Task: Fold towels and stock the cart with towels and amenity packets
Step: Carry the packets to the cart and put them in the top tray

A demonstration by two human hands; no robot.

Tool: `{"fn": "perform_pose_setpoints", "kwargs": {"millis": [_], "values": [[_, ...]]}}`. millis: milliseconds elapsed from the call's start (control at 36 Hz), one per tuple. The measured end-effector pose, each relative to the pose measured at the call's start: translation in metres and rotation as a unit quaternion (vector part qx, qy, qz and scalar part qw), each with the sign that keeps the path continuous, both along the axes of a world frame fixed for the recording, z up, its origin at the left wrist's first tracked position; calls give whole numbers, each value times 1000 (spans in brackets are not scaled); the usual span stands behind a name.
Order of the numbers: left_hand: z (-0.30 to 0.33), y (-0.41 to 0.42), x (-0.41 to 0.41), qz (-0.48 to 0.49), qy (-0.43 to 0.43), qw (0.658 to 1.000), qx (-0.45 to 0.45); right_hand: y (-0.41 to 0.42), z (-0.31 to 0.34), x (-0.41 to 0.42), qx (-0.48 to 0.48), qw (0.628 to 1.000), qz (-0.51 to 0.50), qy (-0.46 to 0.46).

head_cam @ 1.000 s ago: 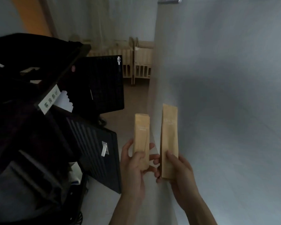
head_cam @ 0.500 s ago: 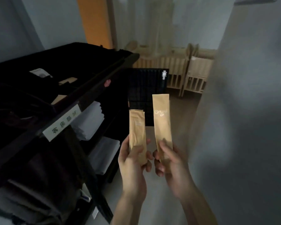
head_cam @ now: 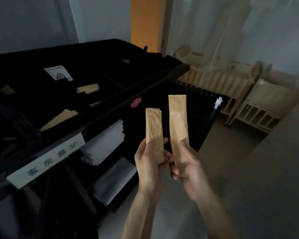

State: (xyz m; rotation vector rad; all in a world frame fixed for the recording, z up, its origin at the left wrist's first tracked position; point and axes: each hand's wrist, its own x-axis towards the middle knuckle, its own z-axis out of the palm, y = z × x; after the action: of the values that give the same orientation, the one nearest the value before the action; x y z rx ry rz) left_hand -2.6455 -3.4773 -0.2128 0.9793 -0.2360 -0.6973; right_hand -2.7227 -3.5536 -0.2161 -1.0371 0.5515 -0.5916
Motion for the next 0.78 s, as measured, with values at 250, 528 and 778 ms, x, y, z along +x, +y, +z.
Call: {"fn": "perform_pose_setpoints", "kwargs": {"millis": [250,528,778], "values": [[5,-57,86,95,12,995,2,-66,11,97,-7,998,69,5],[16,-52,165,294,-8,956,-10,-95,13,219,19,970,244,-2],[45,-36,212,468,-29,879,84,-67,43,307,-34,902,429,-22]]}}
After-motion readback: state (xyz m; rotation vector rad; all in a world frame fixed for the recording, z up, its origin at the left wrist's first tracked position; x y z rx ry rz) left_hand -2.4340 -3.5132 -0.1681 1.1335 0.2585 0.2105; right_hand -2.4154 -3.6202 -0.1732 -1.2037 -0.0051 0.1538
